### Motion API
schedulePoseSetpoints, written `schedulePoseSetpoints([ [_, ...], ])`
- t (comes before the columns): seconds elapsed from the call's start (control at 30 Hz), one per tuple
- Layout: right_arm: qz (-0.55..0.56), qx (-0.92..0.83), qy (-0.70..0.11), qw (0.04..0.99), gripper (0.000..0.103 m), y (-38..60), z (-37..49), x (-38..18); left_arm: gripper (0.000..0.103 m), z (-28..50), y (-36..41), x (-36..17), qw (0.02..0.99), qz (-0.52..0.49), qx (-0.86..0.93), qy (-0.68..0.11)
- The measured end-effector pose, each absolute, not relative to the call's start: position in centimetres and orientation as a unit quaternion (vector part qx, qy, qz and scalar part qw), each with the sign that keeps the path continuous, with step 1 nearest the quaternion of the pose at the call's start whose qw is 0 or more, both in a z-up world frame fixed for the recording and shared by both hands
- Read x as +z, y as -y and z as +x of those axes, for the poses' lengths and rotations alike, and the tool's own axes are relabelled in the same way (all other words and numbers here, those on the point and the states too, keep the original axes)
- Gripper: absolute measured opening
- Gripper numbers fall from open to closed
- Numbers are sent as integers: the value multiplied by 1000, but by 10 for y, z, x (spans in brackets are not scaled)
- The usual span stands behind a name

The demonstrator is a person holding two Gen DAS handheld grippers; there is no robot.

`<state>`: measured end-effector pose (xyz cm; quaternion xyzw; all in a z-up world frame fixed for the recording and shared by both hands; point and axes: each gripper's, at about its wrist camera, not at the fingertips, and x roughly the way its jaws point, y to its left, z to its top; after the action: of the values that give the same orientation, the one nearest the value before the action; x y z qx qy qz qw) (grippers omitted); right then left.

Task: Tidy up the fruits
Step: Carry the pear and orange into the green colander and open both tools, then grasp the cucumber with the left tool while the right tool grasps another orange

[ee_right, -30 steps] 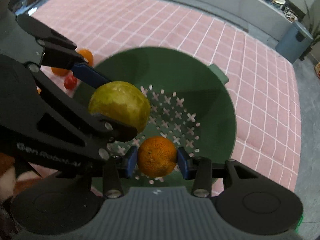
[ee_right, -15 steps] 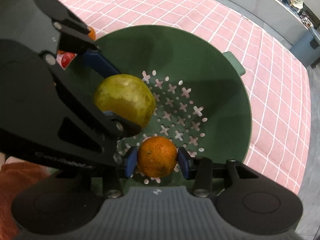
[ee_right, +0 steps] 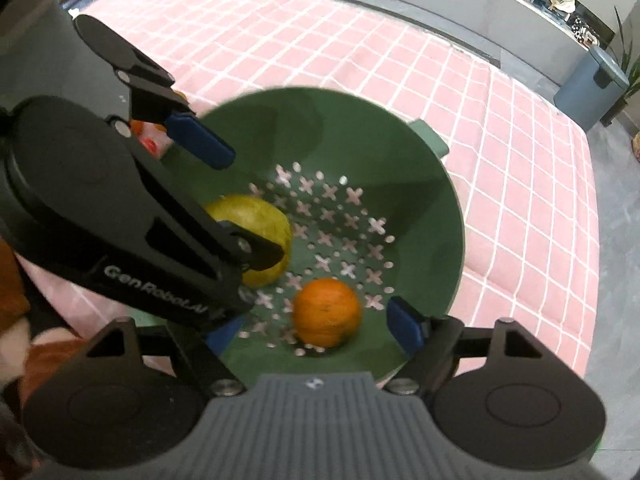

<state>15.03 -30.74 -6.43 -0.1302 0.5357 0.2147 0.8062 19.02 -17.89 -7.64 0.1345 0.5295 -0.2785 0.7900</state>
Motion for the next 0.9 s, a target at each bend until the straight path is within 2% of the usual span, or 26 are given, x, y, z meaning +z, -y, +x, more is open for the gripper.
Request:
schedulePoseSetpoints([
  [0.37, -71, 191, -482, 852, 76, 281, 97, -24, 86, 146, 135, -18, 824, 141, -266, -480],
  [0.63, -12, 192, -434, 880, 76, 238, 63, -27, 86, 116, 68, -9, 838, 132, -212, -486],
  [0.73, 21, 201, -427, 882, 74, 222, 55, -34, 85, 112, 40, -17, 839, 114, -173, -502],
  [0.8, 35, 209, -425, 880, 66, 212, 51, -39, 83, 111, 21, -26, 838, 98, -146, -516],
  [0.9, 42, 213, -429, 877, 60, 196, 48, -46, 81, 109, -7, -41, 832, 63, -114, -539],
])
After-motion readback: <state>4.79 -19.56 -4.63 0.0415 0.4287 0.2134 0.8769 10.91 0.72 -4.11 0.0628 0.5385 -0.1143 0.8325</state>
